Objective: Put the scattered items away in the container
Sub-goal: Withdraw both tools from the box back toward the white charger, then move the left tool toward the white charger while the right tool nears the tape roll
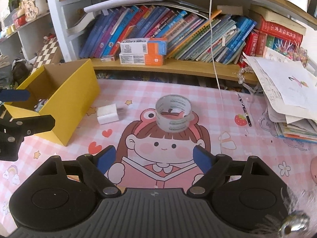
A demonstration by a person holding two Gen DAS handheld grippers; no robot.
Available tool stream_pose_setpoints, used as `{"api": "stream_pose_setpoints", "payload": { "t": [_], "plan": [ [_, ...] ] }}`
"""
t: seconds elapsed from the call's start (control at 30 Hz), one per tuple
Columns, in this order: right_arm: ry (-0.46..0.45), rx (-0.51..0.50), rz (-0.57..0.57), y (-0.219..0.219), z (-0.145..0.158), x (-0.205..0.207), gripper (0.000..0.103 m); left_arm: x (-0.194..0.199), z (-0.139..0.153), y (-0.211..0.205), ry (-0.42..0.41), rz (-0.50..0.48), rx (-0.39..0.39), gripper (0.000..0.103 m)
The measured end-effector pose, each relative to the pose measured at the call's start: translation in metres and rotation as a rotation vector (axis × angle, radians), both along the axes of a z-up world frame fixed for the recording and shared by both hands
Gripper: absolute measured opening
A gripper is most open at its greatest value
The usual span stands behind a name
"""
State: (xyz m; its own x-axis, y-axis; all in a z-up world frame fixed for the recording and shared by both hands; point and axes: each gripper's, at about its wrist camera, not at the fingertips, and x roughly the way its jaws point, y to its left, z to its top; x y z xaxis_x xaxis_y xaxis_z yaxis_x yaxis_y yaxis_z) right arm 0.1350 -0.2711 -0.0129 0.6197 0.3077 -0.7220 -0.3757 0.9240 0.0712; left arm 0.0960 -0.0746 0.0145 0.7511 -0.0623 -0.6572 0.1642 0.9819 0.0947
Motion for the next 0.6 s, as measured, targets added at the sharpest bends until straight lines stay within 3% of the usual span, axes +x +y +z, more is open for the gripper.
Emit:
{"api": "stream_pose_setpoints", "payload": {
  "t": [0.6],
  "plan": [
    [0.007, -0.041, -0.052, 0.0, -0.011, 0.02, 0.085, 0.03, -0.025, -0.001, 0.066, 0.019, -0.057, 0.093]
  ]
}}
